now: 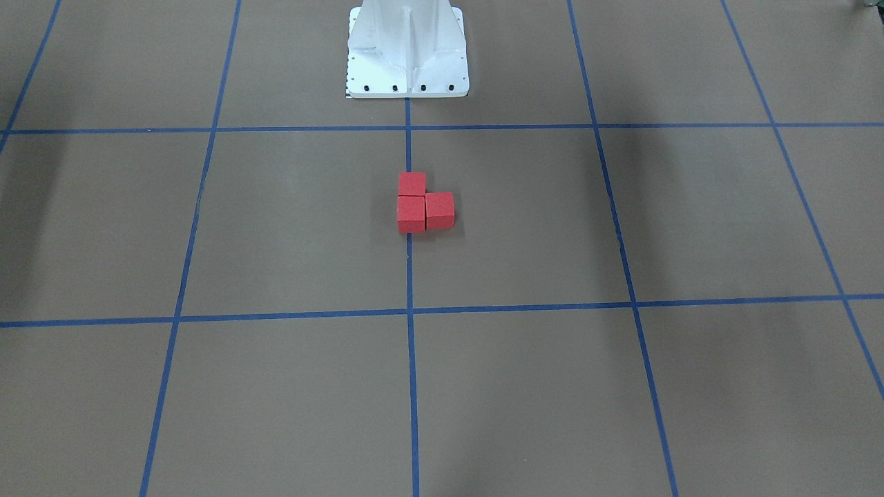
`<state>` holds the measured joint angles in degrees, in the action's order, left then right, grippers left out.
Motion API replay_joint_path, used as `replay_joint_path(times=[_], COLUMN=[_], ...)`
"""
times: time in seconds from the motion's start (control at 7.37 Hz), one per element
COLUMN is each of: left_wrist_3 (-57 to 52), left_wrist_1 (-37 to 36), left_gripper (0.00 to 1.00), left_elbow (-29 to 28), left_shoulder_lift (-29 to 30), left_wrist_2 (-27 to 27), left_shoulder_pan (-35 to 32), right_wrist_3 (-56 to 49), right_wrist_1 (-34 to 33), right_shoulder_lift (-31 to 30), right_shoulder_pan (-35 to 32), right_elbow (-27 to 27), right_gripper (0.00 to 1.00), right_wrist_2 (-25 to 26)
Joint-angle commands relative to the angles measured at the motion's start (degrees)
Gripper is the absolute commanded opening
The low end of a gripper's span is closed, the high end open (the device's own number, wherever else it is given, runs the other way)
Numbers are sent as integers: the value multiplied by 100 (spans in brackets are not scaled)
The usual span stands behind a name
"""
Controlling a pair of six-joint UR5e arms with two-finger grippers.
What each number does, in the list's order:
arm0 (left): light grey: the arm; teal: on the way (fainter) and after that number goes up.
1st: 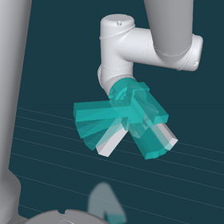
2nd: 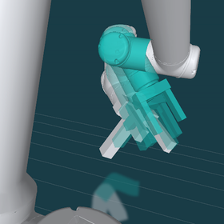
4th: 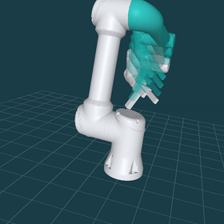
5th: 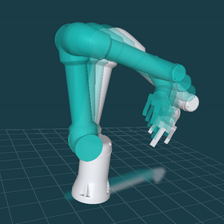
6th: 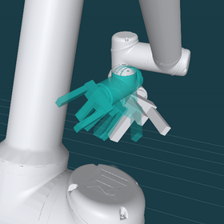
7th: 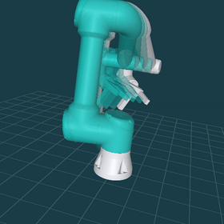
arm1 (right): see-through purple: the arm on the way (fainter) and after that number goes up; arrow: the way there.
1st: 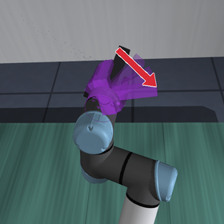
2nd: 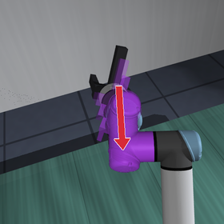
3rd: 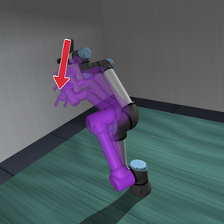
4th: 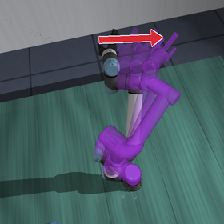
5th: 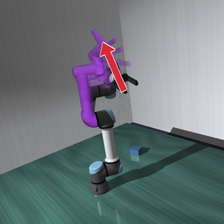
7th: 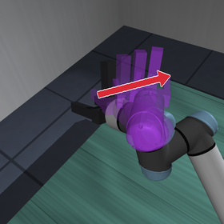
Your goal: Form red blocks into L shape at center
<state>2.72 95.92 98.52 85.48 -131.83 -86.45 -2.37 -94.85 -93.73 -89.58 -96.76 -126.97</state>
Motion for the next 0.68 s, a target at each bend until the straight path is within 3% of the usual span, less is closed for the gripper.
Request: replay_joint_path(times=[0.0, 0.54], left_wrist_3=[0, 0], left_wrist_1=[6, -3], left_gripper=[100, 100], left_elbow=[0, 9], left_shoulder_lift=[4, -5], left_wrist_2=[0, -9], left_shoulder_pan=[-3, -3], right_wrist_3=[0, -18], right_wrist_1=[-7, -52], right_shoulder_lift=[30, 13], right_shoulder_pan=[-103, -666], right_elbow=[-18, 17], right_gripper=[100, 100], right_wrist_2=[-47, -382])
